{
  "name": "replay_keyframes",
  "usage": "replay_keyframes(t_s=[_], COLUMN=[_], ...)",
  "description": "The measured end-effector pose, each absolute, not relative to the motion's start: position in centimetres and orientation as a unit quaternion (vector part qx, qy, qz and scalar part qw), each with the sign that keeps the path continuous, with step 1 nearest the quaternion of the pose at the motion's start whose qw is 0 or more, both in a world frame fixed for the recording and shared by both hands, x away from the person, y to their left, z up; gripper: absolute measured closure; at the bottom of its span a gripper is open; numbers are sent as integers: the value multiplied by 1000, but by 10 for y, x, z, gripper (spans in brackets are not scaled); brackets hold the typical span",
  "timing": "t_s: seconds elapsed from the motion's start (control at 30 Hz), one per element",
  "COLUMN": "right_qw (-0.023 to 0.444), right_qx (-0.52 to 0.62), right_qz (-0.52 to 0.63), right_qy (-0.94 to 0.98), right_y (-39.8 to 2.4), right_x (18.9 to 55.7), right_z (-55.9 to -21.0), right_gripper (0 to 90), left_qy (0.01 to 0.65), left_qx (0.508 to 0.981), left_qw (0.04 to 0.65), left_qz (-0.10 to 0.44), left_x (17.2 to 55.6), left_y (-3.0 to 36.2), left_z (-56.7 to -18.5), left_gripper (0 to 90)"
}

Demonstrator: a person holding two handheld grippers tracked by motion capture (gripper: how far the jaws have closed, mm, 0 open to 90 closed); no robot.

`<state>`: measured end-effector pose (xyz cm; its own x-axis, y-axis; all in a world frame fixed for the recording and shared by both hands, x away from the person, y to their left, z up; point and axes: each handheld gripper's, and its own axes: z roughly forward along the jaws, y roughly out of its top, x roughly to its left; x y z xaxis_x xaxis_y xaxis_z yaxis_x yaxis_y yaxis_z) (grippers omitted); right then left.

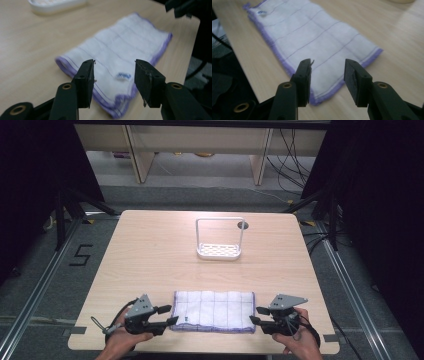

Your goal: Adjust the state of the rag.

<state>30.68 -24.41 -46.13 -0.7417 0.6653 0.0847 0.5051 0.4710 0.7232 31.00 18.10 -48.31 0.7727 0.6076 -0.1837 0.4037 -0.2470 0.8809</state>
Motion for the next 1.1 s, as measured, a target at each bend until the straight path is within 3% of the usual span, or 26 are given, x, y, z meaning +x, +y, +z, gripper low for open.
replay_keyframes(t_s=[0.17,0.43,0.97,1.1], right_qw=[145,141,133,121], right_qx=[378,412,423,441], right_qz=[361,340,319,302], right_qy=[840,834,837,836], right_y=[-248,-242,-227,-224], right_x=[331,366,383,389], right_z=[-462,-472,-486,-492], right_gripper=[527,528,514,531], left_qy=[353,371,345,327], left_qx=[783,805,835,851], left_qw=[498,452,421,402], left_qz=[123,95,81,78], left_x=[345,388,400,399], left_y=[180,163,154,153], left_z=[-475,-499,-508,-512], left_gripper=[477,457,474,563])
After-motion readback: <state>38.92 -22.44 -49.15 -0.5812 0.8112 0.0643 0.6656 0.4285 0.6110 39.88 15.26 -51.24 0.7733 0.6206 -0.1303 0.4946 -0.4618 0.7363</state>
